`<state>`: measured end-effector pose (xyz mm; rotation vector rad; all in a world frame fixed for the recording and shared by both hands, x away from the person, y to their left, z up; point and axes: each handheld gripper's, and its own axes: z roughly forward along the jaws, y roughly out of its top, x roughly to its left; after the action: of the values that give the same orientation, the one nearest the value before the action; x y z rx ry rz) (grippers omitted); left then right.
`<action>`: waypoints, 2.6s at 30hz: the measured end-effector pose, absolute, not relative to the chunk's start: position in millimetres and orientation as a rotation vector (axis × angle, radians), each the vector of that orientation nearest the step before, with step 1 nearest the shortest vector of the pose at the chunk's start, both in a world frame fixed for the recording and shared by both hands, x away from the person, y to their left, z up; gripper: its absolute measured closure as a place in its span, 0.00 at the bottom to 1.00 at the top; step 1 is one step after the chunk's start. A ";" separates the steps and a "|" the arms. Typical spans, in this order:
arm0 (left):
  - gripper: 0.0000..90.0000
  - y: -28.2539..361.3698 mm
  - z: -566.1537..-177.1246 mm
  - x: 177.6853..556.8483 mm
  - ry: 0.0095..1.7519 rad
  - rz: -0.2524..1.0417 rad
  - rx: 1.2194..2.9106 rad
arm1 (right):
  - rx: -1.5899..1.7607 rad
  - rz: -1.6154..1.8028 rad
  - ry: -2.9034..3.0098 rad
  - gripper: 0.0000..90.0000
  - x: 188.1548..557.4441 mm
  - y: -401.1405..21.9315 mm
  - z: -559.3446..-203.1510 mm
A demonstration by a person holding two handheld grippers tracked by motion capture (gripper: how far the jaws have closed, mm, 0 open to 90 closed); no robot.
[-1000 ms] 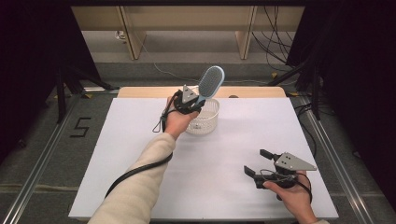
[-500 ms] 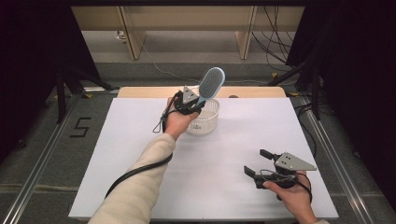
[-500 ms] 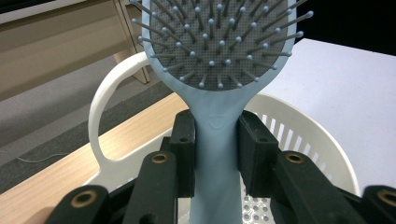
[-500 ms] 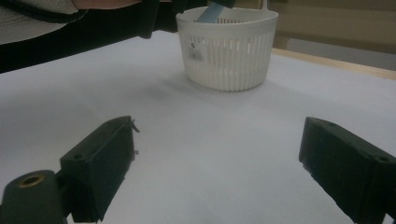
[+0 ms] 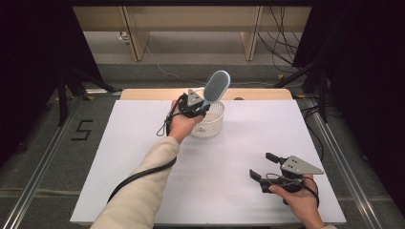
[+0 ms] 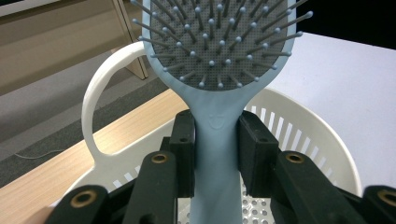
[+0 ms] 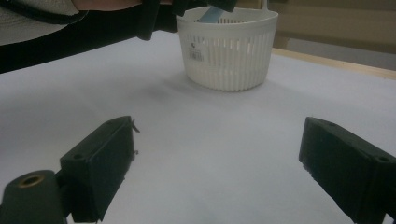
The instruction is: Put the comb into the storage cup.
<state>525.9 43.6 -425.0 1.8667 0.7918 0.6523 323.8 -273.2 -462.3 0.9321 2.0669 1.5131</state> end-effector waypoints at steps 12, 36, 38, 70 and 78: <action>0.77 42.2 -427.0 525.9 0.782 0.651 1.889 | 0.932 1.514 2.067 0.13 323.8 -273.1 -462.4; 0.45 50.1 -422.2 521.2 0.853 0.614 1.952 | 0.935 1.511 2.071 0.13 323.7 -272.5 -462.5; 0.41 50.9 -417.8 519.2 0.867 0.615 1.938 | 0.934 1.513 2.070 0.12 324.0 -272.5 -462.8; 0.00 108.6 -401.1 460.6 0.959 0.615 1.905 | 0.951 1.494 2.057 0.12 325.6 -275.1 -462.5; 0.00 128.0 -407.7 448.9 0.982 0.599 1.899 | 0.962 1.482 2.049 0.12 326.3 -277.3 -461.8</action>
<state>448.9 128.0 -407.7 1.8987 0.9820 0.5988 326.3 -277.3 -461.8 0.9625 2.0490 1.4823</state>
